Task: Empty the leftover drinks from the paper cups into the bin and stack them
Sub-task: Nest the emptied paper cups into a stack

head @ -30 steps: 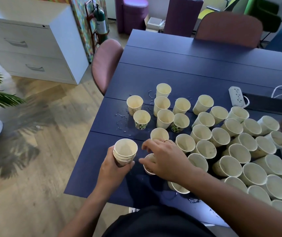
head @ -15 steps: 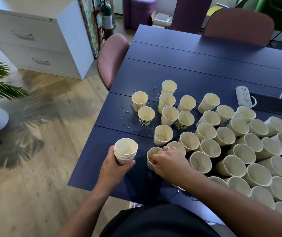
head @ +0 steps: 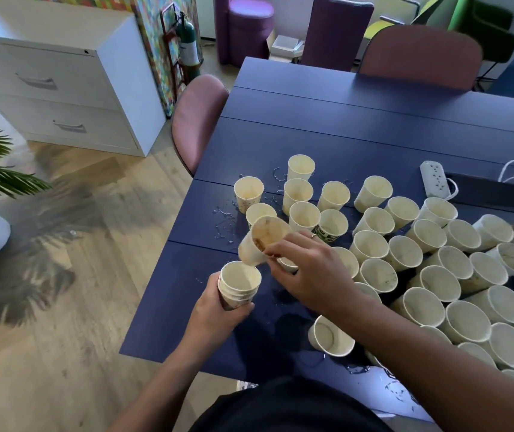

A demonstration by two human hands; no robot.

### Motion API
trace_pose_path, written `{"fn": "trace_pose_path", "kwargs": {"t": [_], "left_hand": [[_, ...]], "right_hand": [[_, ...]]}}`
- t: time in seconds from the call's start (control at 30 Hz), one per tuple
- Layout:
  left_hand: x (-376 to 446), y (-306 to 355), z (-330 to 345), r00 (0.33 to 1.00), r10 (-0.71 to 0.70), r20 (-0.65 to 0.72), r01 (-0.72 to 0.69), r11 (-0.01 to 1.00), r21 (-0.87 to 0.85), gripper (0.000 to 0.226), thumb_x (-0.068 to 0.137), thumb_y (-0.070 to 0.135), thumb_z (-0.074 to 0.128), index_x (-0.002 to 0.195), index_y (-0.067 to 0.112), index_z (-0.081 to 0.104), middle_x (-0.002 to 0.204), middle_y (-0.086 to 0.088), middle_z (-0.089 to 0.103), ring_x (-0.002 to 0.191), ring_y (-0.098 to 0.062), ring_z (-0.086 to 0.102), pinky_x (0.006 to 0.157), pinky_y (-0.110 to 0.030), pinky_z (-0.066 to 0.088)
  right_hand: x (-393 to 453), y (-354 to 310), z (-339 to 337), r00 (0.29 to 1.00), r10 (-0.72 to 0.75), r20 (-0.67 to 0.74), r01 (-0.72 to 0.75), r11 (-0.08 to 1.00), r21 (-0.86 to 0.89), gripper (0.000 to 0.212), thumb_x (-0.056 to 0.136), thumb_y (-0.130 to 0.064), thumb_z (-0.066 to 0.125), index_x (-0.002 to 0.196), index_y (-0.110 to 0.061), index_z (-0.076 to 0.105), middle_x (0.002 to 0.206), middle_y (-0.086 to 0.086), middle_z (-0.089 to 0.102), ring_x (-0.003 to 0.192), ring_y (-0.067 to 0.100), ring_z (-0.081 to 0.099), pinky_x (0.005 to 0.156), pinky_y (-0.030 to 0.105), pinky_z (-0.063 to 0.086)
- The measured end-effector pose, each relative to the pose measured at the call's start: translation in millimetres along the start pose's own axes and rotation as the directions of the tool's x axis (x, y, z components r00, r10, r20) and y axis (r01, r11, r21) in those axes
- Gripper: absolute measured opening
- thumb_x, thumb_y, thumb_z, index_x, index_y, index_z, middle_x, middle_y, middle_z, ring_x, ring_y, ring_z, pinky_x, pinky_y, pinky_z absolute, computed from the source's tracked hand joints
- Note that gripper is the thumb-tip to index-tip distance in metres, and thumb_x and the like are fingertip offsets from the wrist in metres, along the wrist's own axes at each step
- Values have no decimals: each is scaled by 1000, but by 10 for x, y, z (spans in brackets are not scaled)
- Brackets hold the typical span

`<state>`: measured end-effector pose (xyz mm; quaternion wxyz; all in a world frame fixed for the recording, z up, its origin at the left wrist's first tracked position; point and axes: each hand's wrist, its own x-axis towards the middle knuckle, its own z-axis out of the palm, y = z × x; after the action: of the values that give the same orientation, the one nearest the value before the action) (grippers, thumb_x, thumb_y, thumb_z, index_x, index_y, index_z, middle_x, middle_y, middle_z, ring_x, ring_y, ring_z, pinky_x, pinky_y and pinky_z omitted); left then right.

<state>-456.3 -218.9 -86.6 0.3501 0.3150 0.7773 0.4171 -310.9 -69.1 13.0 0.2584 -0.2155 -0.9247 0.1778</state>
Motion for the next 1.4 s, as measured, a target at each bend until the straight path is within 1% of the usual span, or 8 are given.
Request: {"fn": "trace_pose_path", "kwargs": {"t": [0.27, 0.6, 0.87, 1.0, 1.1, 1.17, 1.3, 1.4], "left_hand": [[95, 103, 107, 999, 39, 22, -39, 999, 2, 63, 75, 28, 87, 121, 43, 47, 108, 18, 65, 96, -1, 62, 80, -28, 53], [170, 224, 202, 997, 74, 21, -74, 997, -8, 58, 76, 25, 87, 118, 40, 49, 106, 15, 66, 94, 3, 62, 75, -24, 49], [208, 378, 278, 994, 107, 6, -107, 994, -4, 68, 72, 18, 88, 119, 45, 48, 106, 17, 67, 97, 2, 62, 73, -12, 44], [207, 329, 267, 996, 87, -8, -87, 996, -4, 65, 73, 22, 88, 124, 38, 50, 110, 17, 66, 100, -4, 63, 81, -25, 50], [186, 279, 249, 998, 68, -7, -68, 998, -7, 64, 74, 25, 87, 125, 36, 50, 114, 18, 65, 104, -5, 62, 85, -27, 50], [169, 264, 238, 998, 55, -5, -55, 998, -9, 63, 74, 26, 86, 125, 37, 50, 114, 18, 65, 104, -4, 62, 83, -24, 49], [132, 273, 209, 999, 34, 0, -34, 999, -2, 61, 76, 25, 85, 122, 40, 49, 111, 22, 64, 101, 8, 58, 75, -11, 43], [117, 280, 193, 1000, 24, 14, -25, 1000, 9, 62, 77, 25, 85, 122, 43, 46, 110, 27, 61, 101, 15, 54, 75, -8, 41]], "right_hand": [[-75, 14, 45, 997, 5, 83, -12, 996, 85, 19, 98, -27, 58, 110, -22, 72, 101, -7, 69, 88, 23, 58, 71, 43, 53], [-92, -8, -31, 998, 56, 22, -58, 992, 116, 25, 96, -32, 54, 108, -21, 73, 99, -6, 70, 88, 21, 61, 73, 39, 54], [-186, 135, 120, 905, 264, 334, -323, 937, 135, 36, 90, -55, 49, 118, -44, 68, 97, -12, 72, 90, 9, 61, 78, 39, 54], [-140, 226, 63, 910, 380, 165, -412, 871, 269, 26, 94, -46, 60, 116, -36, 68, 88, -15, 66, 68, 6, 56, 69, 27, 47], [-98, 345, 78, 877, 469, 108, -479, 871, 110, 23, 99, -37, 55, 120, -32, 64, 98, -15, 66, 74, -2, 52, 75, 29, 46], [-97, 385, 85, 877, 467, 113, -466, 884, -43, 27, 100, -36, 53, 124, -31, 62, 104, -12, 69, 90, 10, 57, 86, 37, 45], [-108, 404, 115, 869, 444, 220, -349, 864, -364, 38, 94, -52, 54, 126, -33, 61, 115, -8, 70, 114, 22, 53, 94, 41, 30], [-88, 437, 191, 847, 425, 320, -259, 854, -450, 41, 91, -58, 57, 124, -34, 65, 118, -7, 69, 118, 21, 48, 91, 43, 25]]}}
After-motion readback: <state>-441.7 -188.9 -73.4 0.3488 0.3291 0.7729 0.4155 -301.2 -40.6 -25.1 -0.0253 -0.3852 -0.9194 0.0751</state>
